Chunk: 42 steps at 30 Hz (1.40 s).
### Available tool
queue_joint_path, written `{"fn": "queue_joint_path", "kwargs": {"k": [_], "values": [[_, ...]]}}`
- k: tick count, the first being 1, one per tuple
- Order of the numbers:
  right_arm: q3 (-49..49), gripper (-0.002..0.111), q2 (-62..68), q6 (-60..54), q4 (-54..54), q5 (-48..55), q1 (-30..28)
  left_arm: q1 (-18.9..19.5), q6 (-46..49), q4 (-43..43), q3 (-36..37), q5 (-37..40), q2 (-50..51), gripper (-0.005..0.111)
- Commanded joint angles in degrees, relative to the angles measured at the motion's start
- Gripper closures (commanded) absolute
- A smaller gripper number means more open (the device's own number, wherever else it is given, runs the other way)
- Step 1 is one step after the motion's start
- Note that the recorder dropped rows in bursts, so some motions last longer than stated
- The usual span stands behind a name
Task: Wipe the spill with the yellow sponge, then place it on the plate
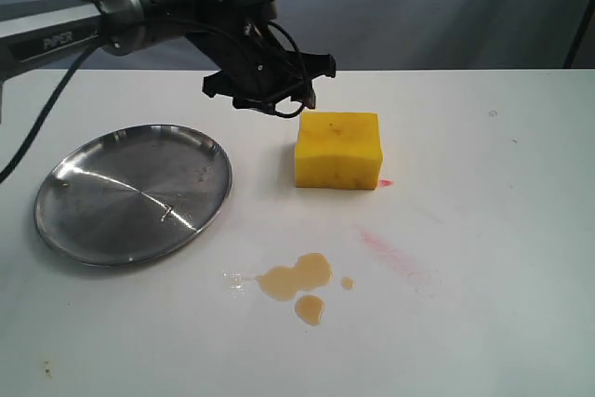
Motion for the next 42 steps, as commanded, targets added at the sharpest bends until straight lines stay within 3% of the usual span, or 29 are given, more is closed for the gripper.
{"fn": "queue_joint_path", "kwargs": {"k": [1,18,21,25,36,42], "values": [[0.2,0.108,-0.2,0.1,-0.6,-0.4,-0.1,-0.6,-1.9,-0.3,-3.4,1.3,3.5,0.049],[0.2,0.108,-0.2,0.1,-0.6,-0.4,-0.1,-1.7,-3.1,-2.8,-5.6,2.0,8.4,0.053],[0.2,0.108,-0.2,0.1,-0.6,-0.4,-0.1,-1.9,-3.1,-2.6,-5.6,2.4,8.5,0.069],[0.2,0.108,-0.2,0.1,-0.6,-0.4,-0.1,-1.9,0.4,-2.5,-5.6,4.0,8.2,0.106],[0.2,0.108,-0.2,0.1,-0.6,-0.4,-0.1,-2.4,7.4,2.1,-5.2,14.1,4.2,0.107],[0.2,0.108,-0.2,0.1,-0.6,-0.4,-0.1,-3.3,8.5,2.1,3.7,7.4,-2.3,0.107]]}}
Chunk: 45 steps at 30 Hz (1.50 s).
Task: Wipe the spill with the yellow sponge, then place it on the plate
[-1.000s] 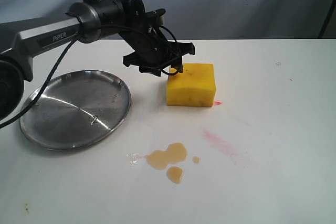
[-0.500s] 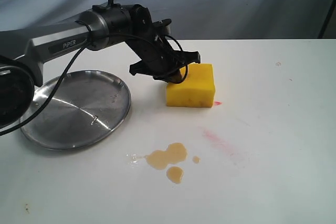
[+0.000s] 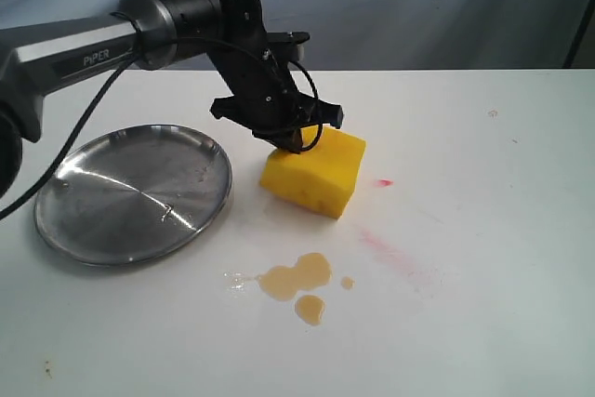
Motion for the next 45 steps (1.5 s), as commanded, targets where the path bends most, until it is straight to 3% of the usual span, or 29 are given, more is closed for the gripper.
{"fn": "queue_joint_path", "kwargs": {"k": [1,14,26,45], "values": [[0.2,0.108,-0.2,0.1,-0.6,-0.4,-0.1,-1.0,0.9,0.1,7.7,-5.7,-6.2,0.107],[0.2,0.108,-0.2,0.1,-0.6,-0.4,-0.1,-1.6,5.8,-7.0,32.4,-10.9,-20.2,0.107],[0.2,0.108,-0.2,0.1,-0.6,-0.4,-0.1,-2.1,6.2,-9.6,49.1,-16.1,-30.6,0.107],[0.2,0.108,-0.2,0.1,-0.6,-0.4,-0.1,-5.4,12.0,-16.7,51.0,-23.6,-31.5,0.107]]}}
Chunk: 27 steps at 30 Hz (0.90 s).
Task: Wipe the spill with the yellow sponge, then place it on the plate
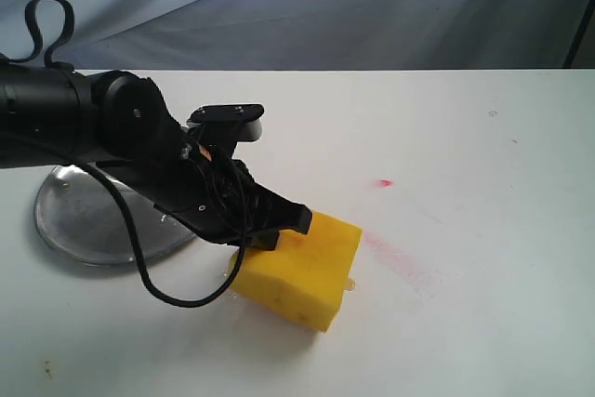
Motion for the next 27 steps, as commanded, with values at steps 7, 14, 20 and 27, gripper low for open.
{"fn": "queue_joint_path", "kwargs": {"k": [7,14,20,27], "values": [[0.2,0.108,-0.2,0.1,-0.6,-0.4,-0.1,-0.3,0.8,-2.3,0.0,-1.0,2.4,0.107],[0.2,0.108,-0.2,0.1,-0.6,-0.4,-0.1,-0.9,0.8,-3.3,-1.7,-1.0,5.3,0.104],[0.2,0.108,-0.2,0.1,-0.6,-0.4,-0.1,-2.6,0.8,-3.4,-5.6,-1.2,6.7,0.100],[0.2,0.108,-0.2,0.1,-0.6,-0.4,-0.1,-4.5,0.7,-3.9,-9.7,0.3,11.6,0.100]]}}
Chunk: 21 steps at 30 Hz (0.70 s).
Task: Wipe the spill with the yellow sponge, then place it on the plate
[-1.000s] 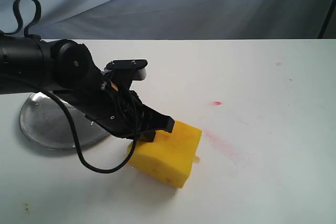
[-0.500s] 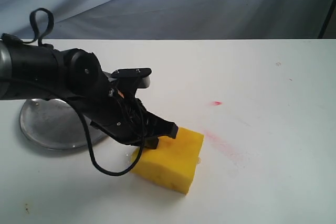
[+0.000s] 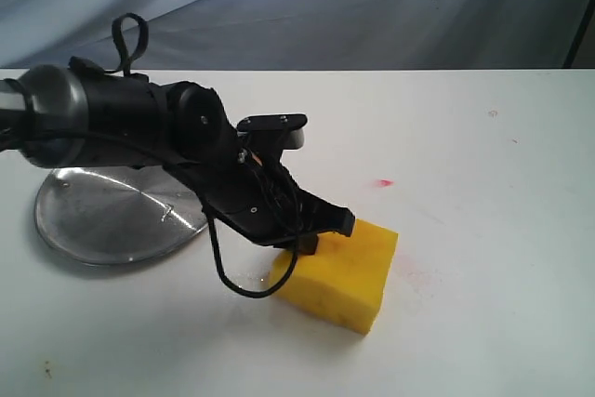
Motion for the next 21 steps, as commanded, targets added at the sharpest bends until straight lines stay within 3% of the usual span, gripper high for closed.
{"fn": "queue_joint_path", "kwargs": {"k": [1,6,13,21], "values": [[0.2,0.108,-0.2,0.1,-0.6,-0.4,-0.1,-1.6,0.3,-0.9,-2.7,0.9,2.9,0.100],[0.2,0.108,-0.2,0.1,-0.6,-0.4,-0.1,-1.5,0.3,-0.5,-3.9,0.9,3.9,0.100],[0.2,0.108,-0.2,0.1,-0.6,-0.4,-0.1,3.8,0.1,0.9,-3.9,2.5,3.9,0.100],[0.2,0.108,-0.2,0.1,-0.6,-0.4,-0.1,6.4,-0.2,6.5,-3.5,10.4,3.7,0.100]]}}
